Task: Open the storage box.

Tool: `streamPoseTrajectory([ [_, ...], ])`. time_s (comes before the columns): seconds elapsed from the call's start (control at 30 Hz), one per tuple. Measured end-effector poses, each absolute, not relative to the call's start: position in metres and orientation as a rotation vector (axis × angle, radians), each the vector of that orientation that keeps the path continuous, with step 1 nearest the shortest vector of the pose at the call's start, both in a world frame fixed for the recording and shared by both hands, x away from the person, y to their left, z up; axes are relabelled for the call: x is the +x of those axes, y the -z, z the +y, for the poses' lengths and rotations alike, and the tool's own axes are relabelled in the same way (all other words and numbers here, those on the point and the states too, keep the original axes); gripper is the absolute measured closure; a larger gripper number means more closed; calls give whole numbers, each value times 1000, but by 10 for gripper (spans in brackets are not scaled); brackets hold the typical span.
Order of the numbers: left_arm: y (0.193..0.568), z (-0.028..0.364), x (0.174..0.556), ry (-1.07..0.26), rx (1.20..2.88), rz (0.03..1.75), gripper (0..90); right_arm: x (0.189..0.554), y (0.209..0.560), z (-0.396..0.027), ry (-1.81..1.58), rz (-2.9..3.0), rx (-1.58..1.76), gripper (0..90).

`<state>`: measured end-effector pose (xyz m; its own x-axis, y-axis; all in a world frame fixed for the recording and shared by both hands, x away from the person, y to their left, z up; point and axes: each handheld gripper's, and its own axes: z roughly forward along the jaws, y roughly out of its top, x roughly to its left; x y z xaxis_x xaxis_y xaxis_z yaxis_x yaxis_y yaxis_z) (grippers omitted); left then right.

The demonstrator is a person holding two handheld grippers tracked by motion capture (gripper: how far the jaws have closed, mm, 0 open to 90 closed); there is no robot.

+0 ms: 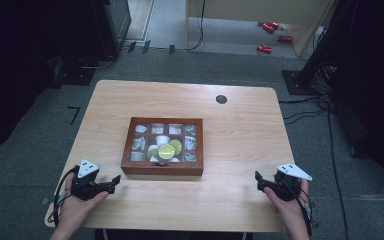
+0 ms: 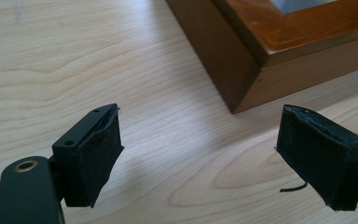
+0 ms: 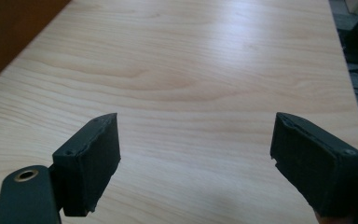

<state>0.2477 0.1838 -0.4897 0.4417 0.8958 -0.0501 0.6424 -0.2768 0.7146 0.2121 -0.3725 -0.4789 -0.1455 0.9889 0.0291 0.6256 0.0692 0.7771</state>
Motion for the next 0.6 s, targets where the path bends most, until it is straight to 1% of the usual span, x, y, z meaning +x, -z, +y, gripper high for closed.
streamPoseTrajectory([
  [0.33, 487, 163, 255, -453, 2055, 1236, 144, 222, 468, -344, -953, 1881, 1525, 159],
  [0.6, 490, 148, 264, -421, 2093, 1216, 144, 226, 466, -334, -963, 1895, 1509, 160],
])
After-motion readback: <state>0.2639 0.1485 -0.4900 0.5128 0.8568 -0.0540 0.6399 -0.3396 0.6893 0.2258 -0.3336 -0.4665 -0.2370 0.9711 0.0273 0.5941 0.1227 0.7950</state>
